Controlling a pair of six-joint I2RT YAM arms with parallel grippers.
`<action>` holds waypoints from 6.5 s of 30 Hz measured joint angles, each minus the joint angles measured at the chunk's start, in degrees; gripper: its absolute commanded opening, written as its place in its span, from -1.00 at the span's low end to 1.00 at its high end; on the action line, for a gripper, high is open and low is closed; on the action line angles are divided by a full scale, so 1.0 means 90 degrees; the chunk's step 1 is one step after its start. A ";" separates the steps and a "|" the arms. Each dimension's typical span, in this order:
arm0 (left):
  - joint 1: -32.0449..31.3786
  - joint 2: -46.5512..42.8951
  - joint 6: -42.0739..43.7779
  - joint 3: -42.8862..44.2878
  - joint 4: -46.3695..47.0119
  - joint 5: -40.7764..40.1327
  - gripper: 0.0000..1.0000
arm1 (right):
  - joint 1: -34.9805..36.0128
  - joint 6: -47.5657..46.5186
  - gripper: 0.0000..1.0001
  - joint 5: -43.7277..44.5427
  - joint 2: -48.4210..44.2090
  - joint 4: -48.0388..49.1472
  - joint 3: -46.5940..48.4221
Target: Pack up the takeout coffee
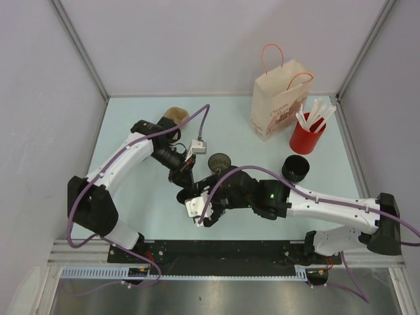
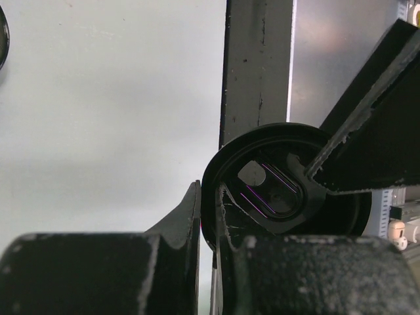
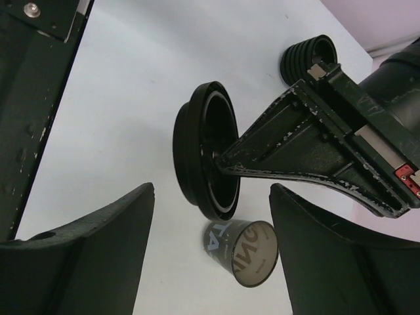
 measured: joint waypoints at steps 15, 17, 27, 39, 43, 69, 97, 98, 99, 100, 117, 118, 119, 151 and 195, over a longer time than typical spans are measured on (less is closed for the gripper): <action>-0.0007 0.0000 -0.0236 -0.0015 0.0002 -0.0017 -0.79 | 0.0044 0.0418 -0.55 0.0097 0.0287 0.0325 0.0000; -0.0007 0.0000 -0.0240 -0.0017 0.0002 -0.0058 -0.69 | 0.0049 0.0415 -0.77 0.0080 0.0301 0.0321 0.0000; 0.0083 -0.0189 -0.0840 -0.0114 0.0697 -0.0549 0.69 | -0.0007 0.0556 -0.84 -0.0175 0.0350 0.0136 0.0000; 0.1858 -0.1137 -0.0957 0.0554 0.1217 -0.0306 0.99 | -0.1622 0.1175 -0.85 -0.2278 -0.0563 -0.0389 0.0000; 0.1778 -0.1559 -0.0673 0.0437 0.1304 0.0112 0.99 | -0.2157 0.1464 -0.85 -0.3223 -0.0663 -0.0452 0.0022; 0.0818 -0.2999 -0.0459 -0.1928 0.4019 0.2018 0.97 | -0.3740 0.3874 -0.80 -0.7589 0.0204 0.0287 0.0022; -0.0146 -0.2526 -0.0911 -0.2149 0.4311 0.2565 0.18 | -0.3592 0.3485 -0.78 -0.7601 0.0505 0.0080 0.0022; -0.0170 -0.2516 -0.0911 -0.2149 0.4308 0.2567 0.18 | -0.3597 0.3483 -0.78 -0.7582 0.0505 0.0075 0.0022; -0.0187 -0.2511 -0.0911 -0.2149 0.4306 0.2567 0.17 | -0.3599 0.3478 -0.79 -0.7572 0.0505 0.0068 0.0022; -0.0206 -0.2501 -0.0908 -0.2149 0.4299 0.2565 0.16 | -0.3599 0.3473 -0.79 -0.7567 0.0505 0.0063 0.0022; -0.0350 -0.2463 -0.0833 -0.2157 0.4158 0.2535 -0.49 | -0.3604 0.3490 -0.57 -0.7519 0.0512 0.0039 0.0022; -0.0352 -0.2463 -0.0826 -0.2157 0.4155 0.2543 -0.53 | -0.3604 0.3497 -0.53 -0.7516 0.0512 0.0036 0.0022; -0.0355 -0.2463 -0.0828 -0.2161 0.4153 0.2548 -0.58 | -0.3614 0.3500 -0.50 -0.7504 0.0512 0.0034 0.0022; 0.0044 -0.0651 -0.4775 -0.1933 0.6220 0.2630 -0.60 | -0.1987 -0.0444 0.43 -0.1394 -0.0874 -0.2640 0.0605; 0.0080 -0.0182 -0.6132 -0.1953 0.7019 0.2822 -0.65 | -0.0367 -0.1246 -0.92 0.1868 0.0172 -0.1115 -0.0253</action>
